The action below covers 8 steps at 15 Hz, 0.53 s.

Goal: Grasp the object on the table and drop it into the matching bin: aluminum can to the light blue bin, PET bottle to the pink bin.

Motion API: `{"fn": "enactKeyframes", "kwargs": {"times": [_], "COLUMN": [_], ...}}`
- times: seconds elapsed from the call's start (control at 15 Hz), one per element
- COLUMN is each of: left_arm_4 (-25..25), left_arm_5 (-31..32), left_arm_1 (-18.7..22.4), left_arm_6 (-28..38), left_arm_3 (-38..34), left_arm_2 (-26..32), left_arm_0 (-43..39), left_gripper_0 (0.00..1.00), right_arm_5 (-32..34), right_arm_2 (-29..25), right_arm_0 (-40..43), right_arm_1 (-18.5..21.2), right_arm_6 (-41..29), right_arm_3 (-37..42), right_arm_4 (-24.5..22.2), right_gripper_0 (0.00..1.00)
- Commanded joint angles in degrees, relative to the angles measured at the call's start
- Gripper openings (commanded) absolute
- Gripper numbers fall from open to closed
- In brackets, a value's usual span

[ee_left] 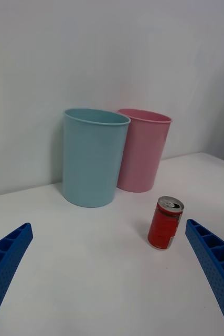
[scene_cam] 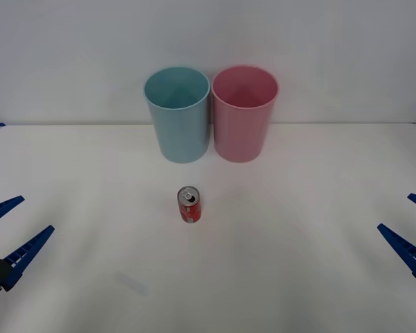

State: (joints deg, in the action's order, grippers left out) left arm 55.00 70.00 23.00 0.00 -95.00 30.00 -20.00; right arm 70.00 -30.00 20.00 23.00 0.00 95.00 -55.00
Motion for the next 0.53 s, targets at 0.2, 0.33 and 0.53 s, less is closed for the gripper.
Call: {"fn": "enactKeyframes", "kwargs": {"times": [0.2,0.33,0.53], "left_arm_4": [0.0,0.0,0.0], "left_arm_5": [0.0,0.0,0.0], "left_arm_1": [0.0,0.0,0.0], "left_arm_6": [0.0,0.0,0.0], "left_arm_3": [0.0,0.0,0.0], "left_arm_2": [0.0,0.0,0.0], "left_arm_0": [0.0,0.0,0.0], "left_gripper_0": [1.0,1.0,1.0], "right_arm_5": [-0.4,-0.8,-1.4], "right_arm_2": [0.8,1.4,3.5], "right_arm_0": [0.0,-0.1,-1.0], "right_arm_1": [0.9,1.3,1.7], "right_arm_6": [-0.2,-0.2,0.0], "right_arm_3": [-0.5,-0.5,-1.4], "right_arm_4": [-0.5,-0.5,-0.5], "right_gripper_0": [1.0,1.0,1.0]}}
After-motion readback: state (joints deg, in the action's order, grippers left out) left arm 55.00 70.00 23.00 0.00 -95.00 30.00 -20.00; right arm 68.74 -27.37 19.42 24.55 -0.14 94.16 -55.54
